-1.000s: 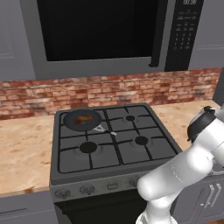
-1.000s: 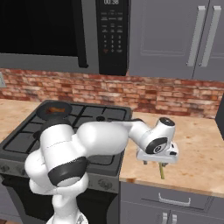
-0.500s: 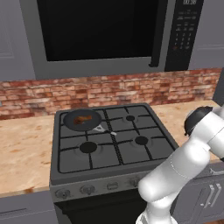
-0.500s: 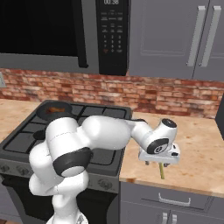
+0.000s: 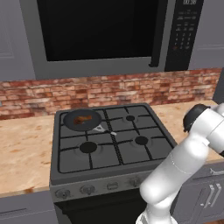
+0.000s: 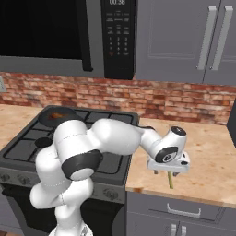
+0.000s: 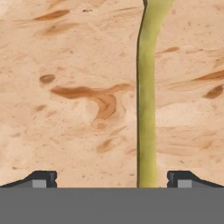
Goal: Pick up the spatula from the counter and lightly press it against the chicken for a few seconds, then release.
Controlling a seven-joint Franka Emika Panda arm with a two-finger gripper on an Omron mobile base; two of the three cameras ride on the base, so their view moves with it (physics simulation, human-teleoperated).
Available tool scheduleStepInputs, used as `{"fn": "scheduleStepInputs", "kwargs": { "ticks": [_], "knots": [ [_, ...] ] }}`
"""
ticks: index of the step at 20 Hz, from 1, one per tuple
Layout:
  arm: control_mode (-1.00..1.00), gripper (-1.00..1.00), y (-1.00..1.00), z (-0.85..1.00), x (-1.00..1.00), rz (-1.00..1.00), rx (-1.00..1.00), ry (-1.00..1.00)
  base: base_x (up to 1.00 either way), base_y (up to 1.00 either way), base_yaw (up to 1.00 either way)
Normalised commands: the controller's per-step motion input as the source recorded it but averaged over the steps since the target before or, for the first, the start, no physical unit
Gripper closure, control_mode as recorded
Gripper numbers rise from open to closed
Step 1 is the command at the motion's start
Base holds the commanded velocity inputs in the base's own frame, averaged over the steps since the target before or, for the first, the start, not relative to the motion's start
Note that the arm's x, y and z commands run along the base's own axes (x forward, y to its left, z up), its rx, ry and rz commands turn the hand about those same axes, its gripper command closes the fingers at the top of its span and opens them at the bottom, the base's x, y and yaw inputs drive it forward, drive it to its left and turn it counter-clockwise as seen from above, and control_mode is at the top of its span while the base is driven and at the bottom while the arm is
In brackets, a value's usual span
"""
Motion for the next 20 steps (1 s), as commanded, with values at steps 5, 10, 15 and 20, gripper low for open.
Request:
{"fn": "scheduleStepInputs", "kwargs": {
  "ticks": [5, 10, 15, 20],
  "knots": [
    [-1.00, -1.00, -0.11, -0.09, 0.11, 0.00, 0.01, 0.01, 0.00, 0.00, 0.00],
    [-1.00, -1.00, -0.13, -0.09, 0.12, 0.00, 0.02, 0.02, 0.00, 0.00, 0.00],
    [-1.00, -1.00, -0.09, -0.08, 0.15, 0.00, 0.02, 0.03, 0.00, 0.00, 0.00],
    [-1.00, -1.00, -0.05, -0.09, 0.17, 0.00, 0.01, 0.04, 0.00, 0.00, 0.00]
  ]
}}
